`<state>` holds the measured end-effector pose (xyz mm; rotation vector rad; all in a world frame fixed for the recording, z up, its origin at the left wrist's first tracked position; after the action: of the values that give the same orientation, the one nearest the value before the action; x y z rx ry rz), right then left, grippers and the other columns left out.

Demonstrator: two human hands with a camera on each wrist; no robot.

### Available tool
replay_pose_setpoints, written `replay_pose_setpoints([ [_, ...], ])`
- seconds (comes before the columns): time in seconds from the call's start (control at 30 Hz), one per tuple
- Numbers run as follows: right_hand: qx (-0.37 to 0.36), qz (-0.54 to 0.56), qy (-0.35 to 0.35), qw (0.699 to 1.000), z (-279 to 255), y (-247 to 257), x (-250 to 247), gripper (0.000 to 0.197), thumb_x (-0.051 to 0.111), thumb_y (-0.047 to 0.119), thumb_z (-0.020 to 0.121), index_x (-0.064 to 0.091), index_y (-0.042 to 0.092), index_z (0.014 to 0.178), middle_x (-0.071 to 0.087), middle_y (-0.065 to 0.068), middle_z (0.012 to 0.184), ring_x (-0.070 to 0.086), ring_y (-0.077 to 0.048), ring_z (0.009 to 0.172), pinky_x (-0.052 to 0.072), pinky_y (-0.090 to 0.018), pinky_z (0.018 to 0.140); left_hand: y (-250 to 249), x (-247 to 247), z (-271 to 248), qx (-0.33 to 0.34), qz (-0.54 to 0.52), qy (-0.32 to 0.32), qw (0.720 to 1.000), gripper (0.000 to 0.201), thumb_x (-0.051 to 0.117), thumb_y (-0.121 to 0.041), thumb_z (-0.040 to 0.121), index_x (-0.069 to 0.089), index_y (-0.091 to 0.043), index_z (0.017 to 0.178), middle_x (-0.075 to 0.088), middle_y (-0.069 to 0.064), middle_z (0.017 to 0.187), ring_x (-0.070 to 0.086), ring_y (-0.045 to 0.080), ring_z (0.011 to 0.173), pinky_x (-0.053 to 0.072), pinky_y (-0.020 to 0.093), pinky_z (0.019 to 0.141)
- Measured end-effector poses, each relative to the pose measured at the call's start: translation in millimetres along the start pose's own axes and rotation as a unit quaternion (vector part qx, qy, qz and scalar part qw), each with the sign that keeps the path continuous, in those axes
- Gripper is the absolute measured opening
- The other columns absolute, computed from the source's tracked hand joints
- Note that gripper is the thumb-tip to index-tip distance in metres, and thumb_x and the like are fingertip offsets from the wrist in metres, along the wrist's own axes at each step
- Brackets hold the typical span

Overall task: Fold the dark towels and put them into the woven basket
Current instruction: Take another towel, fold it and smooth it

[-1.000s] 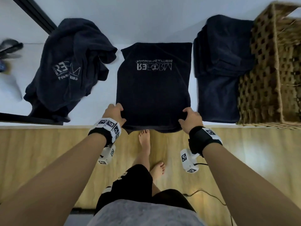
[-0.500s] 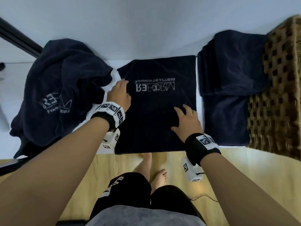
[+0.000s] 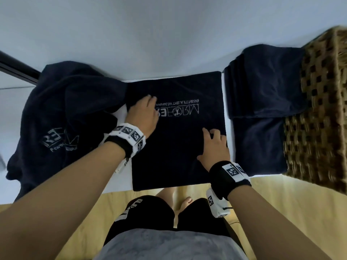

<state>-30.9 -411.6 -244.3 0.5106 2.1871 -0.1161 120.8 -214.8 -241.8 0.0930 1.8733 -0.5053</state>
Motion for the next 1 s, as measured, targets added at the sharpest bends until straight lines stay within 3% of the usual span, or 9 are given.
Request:
replay_pose_setpoints([
  [0.13, -0.004, -0.011, -0.015, 1.0, -3, 0, 1, 0.097, 0.08, 0.03, 0.078, 0.019, 0.025, 0.153, 0.019, -0.008, 0.153, 0.027, -0.028, 0.137, 0.042, -0.044, 0.106, 4, 47, -23, -0.039, 0.063, 0.179, 0.981, 0.091, 0.055, -0.058, 0.089, 0.002, -0.025, 0.155, -0.014, 0.004, 0.163, -0.006, 0.024, 0.15, 0.013, 0.05, 0.119],
  [0.3, -0.016, 0.047, 0.009, 0.999, 3, -8, 6, 0.1, 0.082, 0.028, 0.076, 0.018, 0.03, 0.153, 0.001, -0.01, 0.162, 0.006, -0.029, 0.149, 0.036, -0.046, 0.112, 12, 46, -9, -0.057, 0.034, 0.21, 0.975, 0.102, 0.07, -0.047, 0.083, 0.0, -0.028, 0.155, -0.023, 0.0, 0.161, -0.014, 0.021, 0.149, 0.006, 0.052, 0.119],
  [0.43, -0.039, 0.065, 0.009, 0.997, -1, -11, 4, 0.095, 0.078, 0.031, 0.08, 0.018, 0.029, 0.154, -0.002, -0.008, 0.163, 0.004, -0.026, 0.15, 0.035, -0.042, 0.114, 3, 33, -15, -0.043, 0.062, 0.164, 0.984, 0.091, 0.068, -0.039, 0.087, 0.009, -0.021, 0.155, -0.01, 0.009, 0.163, -0.001, 0.026, 0.15, 0.013, 0.049, 0.12],
  [0.5, -0.053, 0.059, -0.009, 0.997, -11, -13, 4, 0.087, 0.075, 0.031, 0.083, 0.022, 0.027, 0.153, 0.002, -0.009, 0.163, 0.009, -0.027, 0.149, 0.035, -0.042, 0.114, -13, 20, -31, -0.008, 0.068, 0.095, 0.993, 0.073, 0.067, -0.031, 0.089, 0.029, -0.016, 0.149, 0.016, 0.015, 0.158, 0.025, 0.031, 0.144, 0.031, 0.046, 0.113],
  [0.6, -0.076, 0.043, -0.054, 0.995, -37, -16, 9, 0.066, 0.071, 0.03, 0.085, 0.04, 0.023, 0.143, 0.028, -0.009, 0.15, 0.031, -0.026, 0.137, 0.04, -0.037, 0.106, -37, 18, -70, 0.008, -0.031, 0.085, 0.996, 0.033, 0.071, -0.03, 0.086, 0.061, -0.017, 0.113, 0.051, 0.001, 0.113, 0.055, 0.021, 0.102, 0.048, 0.033, 0.083],
  [0.7, -0.08, 0.075, -0.078, 0.991, -65, -27, 27, 0.029, 0.066, 0.022, 0.086, 0.054, 0.016, 0.112, 0.044, -0.001, 0.11, 0.048, -0.021, 0.102, 0.042, -0.025, 0.075, -50, 49, -123, -0.036, -0.14, 0.202, 0.969, 0.016, 0.072, -0.03, 0.084, 0.065, -0.022, 0.097, 0.052, -0.014, 0.084, 0.055, 0.006, 0.076, 0.044, 0.021, 0.067],
  [0.77, -0.05, 0.115, -0.056, 0.991, -78, -44, 47, 0.012, 0.061, 0.015, 0.087, 0.051, 0.013, 0.093, 0.044, 0.001, 0.095, 0.052, -0.022, 0.084, 0.036, -0.026, 0.061, -47, 60, -154, -0.076, -0.155, 0.21, 0.962, 0.01, 0.071, -0.028, 0.086, 0.064, -0.024, 0.093, 0.055, -0.014, 0.078, 0.056, 0.004, 0.071, 0.047, 0.022, 0.065],
  [0.9, 0.067, 0.219, 0.026, 0.973, -92, -96, 89, 0.01, 0.061, 0.019, 0.085, 0.057, 0.014, 0.078, 0.058, 0.001, 0.077, 0.059, -0.023, 0.079, 0.039, -0.025, 0.064, -12, 67, -203, -0.208, -0.16, 0.161, 0.951, 0.007, 0.066, -0.021, 0.087, 0.064, -0.018, 0.08, 0.064, -0.003, 0.076, 0.064, 0.019, 0.077, 0.055, 0.034, 0.073],
  [1.0, 0.117, 0.23, 0.061, 0.964, -97, -126, 110, 0.021, 0.062, 0.032, 0.088, 0.07, 0.014, 0.093, 0.069, -0.001, 0.09, 0.064, -0.024, 0.094, 0.039, -0.022, 0.073, 21, 83, -242, -0.286, -0.123, 0.193, 0.931, 0.019, 0.06, -0.019, 0.088, 0.071, -0.005, 0.083, 0.071, 0.009, 0.081, 0.068, 0.026, 0.079, 0.057, 0.036, 0.077],
])
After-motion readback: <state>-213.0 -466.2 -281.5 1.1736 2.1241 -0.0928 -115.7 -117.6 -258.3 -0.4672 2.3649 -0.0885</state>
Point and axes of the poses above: each hand's wrist, its own z-axis towards the middle knuckle, its own x-axis out of the palm, y = z × x, the point moved 8 cm from there along z, towards the middle knuckle
